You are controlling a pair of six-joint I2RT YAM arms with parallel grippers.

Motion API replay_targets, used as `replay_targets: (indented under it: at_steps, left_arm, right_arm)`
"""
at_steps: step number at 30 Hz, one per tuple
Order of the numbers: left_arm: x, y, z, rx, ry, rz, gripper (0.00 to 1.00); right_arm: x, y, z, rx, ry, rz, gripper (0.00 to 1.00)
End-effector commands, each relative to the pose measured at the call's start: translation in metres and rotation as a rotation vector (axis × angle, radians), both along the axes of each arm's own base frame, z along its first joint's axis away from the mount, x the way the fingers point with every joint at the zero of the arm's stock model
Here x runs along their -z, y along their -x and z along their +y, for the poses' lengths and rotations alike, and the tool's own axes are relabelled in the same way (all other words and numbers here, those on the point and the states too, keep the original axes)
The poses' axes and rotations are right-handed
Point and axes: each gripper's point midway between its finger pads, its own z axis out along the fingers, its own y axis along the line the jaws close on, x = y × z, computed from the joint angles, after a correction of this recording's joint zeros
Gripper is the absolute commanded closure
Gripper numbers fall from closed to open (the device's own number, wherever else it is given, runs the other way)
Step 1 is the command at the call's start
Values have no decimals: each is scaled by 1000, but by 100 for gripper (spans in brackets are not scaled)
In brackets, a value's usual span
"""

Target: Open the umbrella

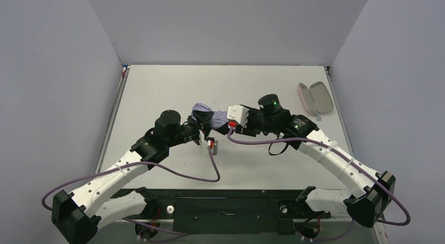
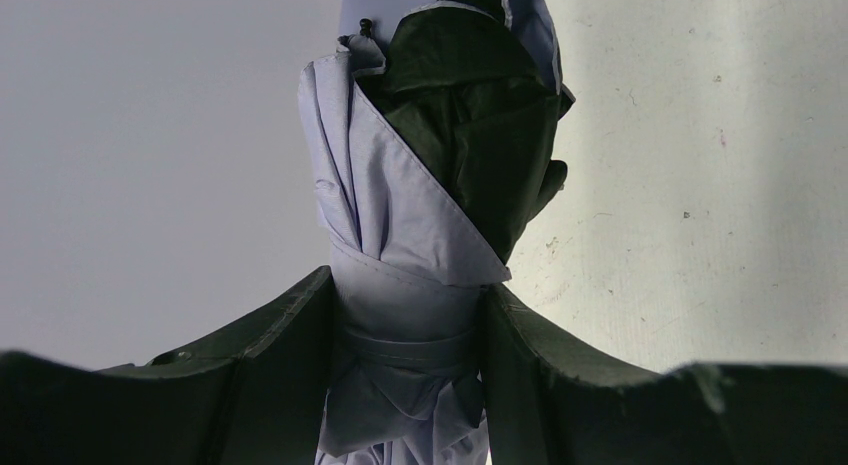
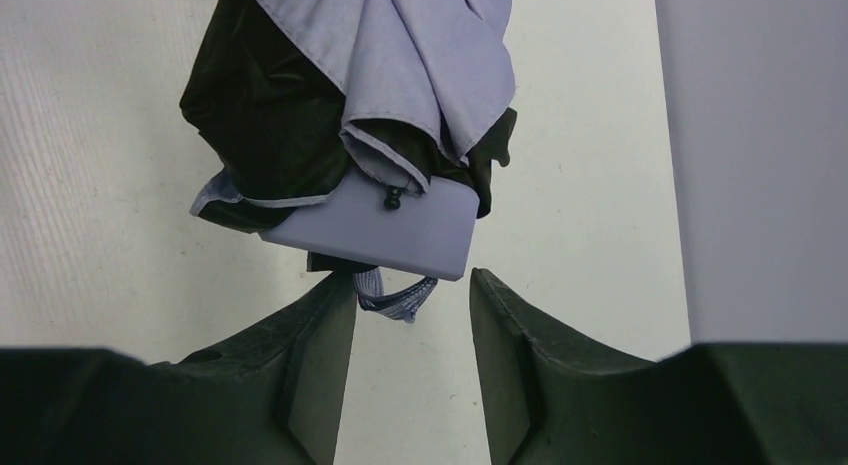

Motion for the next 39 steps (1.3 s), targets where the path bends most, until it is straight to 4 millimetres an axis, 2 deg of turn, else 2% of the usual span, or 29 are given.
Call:
replay_targets:
  at_steps: [1, 3, 6, 7, 9, 14, 18, 26, 29, 31, 32, 33, 34, 36, 39]
  left_arm:
    - [-42, 0, -1, -5, 90, -101, 100]
    - [-42, 0, 0, -10, 92, -101, 100]
    - [-40, 1, 2, -17, 92, -95, 100]
    - [-40, 1, 3, -19, 94, -96, 100]
    - [-40, 0, 5, -34, 98, -95, 100]
    - [-38, -8, 16, -82, 89, -97, 100]
    - [-37, -23, 32, -136, 66, -133, 100]
    - [-34, -49, 65, -219, 24, -172, 100]
    - [-35, -53, 71, -228, 11, -185, 100]
    - [-35, -53, 70, -219, 9, -190, 100]
    - [-35, -51, 68, -204, 8, -186, 100]
    - [-34, -51, 67, -195, 2, -188, 100]
    - [-33, -49, 64, -177, -3, -189, 100]
    - [-33, -48, 60, -163, -9, -192, 100]
    - [-33, -48, 55, -143, -19, -189, 100]
  right_arm:
    - [-16, -5, 11, 10, -94, 12, 59]
    - [-18, -5, 12, 7, -112, 30, 65]
    - [-17, -6, 11, 7, -123, 48, 84]
    - [-16, -6, 11, 8, -124, 53, 94]
    - [-13, -8, 5, 27, -117, 61, 100]
    - [-7, -16, -14, 77, -77, 71, 100]
    - [5, -15, -33, 88, -4, 92, 100]
    - [25, -2, -74, 104, 120, 133, 100]
    - [28, 1, -89, 124, 159, 147, 100]
    - [27, 4, -93, 144, 163, 167, 86]
    - [26, 6, -92, 148, 156, 179, 67]
    - [19, 6, -90, 167, 131, 188, 59]
    - [11, 5, -86, 167, 105, 188, 46]
    - [-1, 6, -78, 181, 57, 207, 35]
    - [-18, 12, -64, 183, 5, 235, 32]
